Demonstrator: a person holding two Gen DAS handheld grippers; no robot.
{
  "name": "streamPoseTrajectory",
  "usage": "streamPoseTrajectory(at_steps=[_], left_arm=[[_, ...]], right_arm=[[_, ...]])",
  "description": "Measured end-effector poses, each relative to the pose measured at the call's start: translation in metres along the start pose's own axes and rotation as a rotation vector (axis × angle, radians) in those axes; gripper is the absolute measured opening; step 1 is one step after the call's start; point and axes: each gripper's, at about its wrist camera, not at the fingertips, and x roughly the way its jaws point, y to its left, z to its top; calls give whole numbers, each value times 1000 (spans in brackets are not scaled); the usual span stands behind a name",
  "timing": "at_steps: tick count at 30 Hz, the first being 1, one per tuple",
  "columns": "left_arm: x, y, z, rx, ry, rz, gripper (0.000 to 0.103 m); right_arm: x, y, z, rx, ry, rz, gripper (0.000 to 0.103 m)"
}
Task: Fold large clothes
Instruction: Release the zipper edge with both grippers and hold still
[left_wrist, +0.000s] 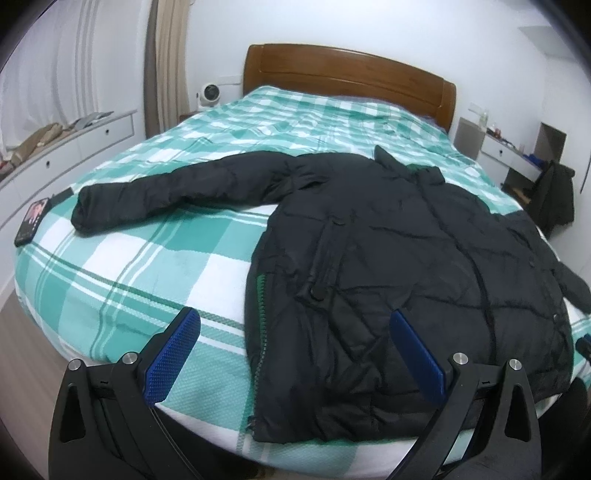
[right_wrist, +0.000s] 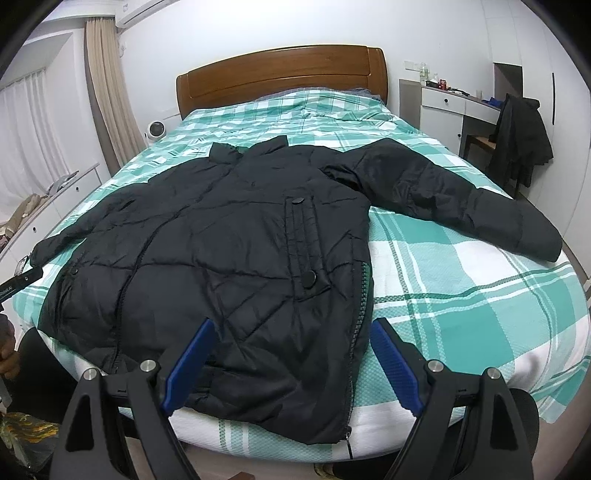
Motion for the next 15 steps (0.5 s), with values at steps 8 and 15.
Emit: streamPoseTrajectory(at_steps=[8, 15], left_arm=[[-4, -7, 4, 32, -11, 8, 102], [-6, -9, 4, 40, -12, 12, 102]], right_arm=[[0, -5, 2, 23, -12, -11, 88], [-1, -7, 2, 29, -9, -12, 88]])
